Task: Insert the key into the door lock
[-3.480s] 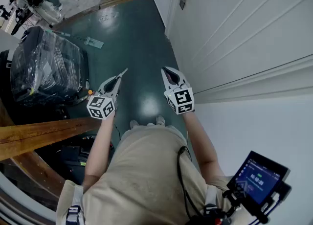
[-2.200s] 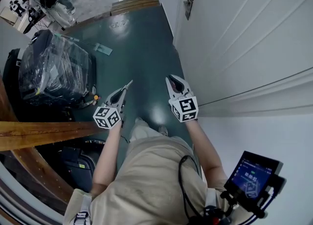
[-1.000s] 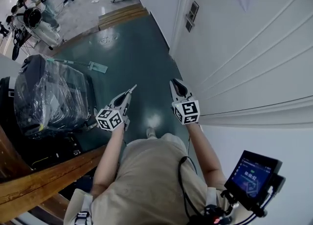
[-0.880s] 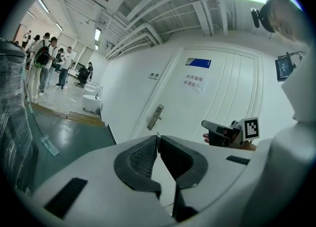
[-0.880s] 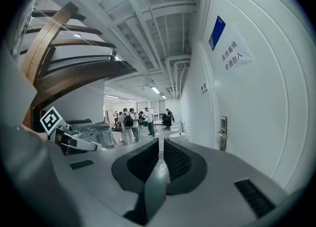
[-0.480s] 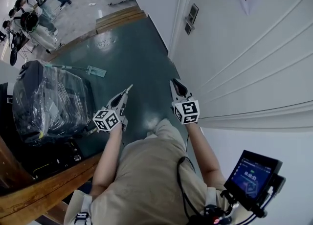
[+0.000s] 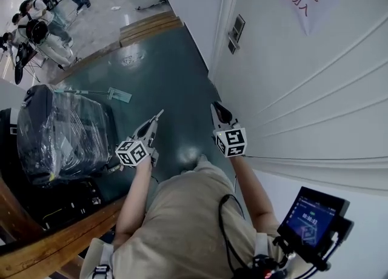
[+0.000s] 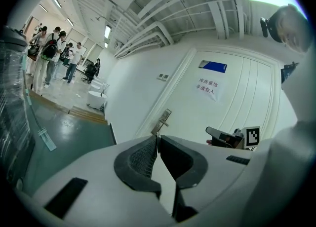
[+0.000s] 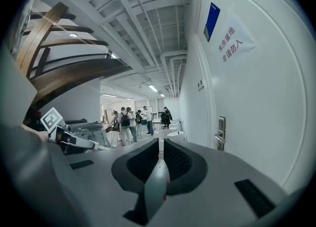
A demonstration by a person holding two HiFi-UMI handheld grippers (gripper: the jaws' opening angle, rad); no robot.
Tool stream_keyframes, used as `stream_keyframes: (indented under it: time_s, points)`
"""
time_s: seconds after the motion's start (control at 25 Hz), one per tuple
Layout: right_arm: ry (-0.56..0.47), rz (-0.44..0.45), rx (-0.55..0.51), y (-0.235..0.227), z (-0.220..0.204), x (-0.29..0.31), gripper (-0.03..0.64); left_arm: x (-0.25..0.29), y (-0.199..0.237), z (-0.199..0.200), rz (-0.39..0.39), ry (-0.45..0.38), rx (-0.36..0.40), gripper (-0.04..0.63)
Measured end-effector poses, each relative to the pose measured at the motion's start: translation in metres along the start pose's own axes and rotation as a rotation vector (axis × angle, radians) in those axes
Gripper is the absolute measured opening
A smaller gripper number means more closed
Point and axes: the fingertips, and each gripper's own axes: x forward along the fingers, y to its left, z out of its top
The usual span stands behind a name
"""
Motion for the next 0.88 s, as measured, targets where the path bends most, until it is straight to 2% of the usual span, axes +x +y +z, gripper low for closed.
stream_keyframes:
  time_s: [0.28, 0.88]
  points:
    - [0.002, -0.005, 0.003, -0.062, 0.010, 0.019, 0.018, 0.051, -0.006, 0.015, 0.021, 0.013, 0.003, 0.032]
    - [0.010, -0.031, -0.020, -0.073, 0.011, 0.020, 0.018, 0.063, -0.007, 0.015, -0.010, 0.016, -0.014, 0.032]
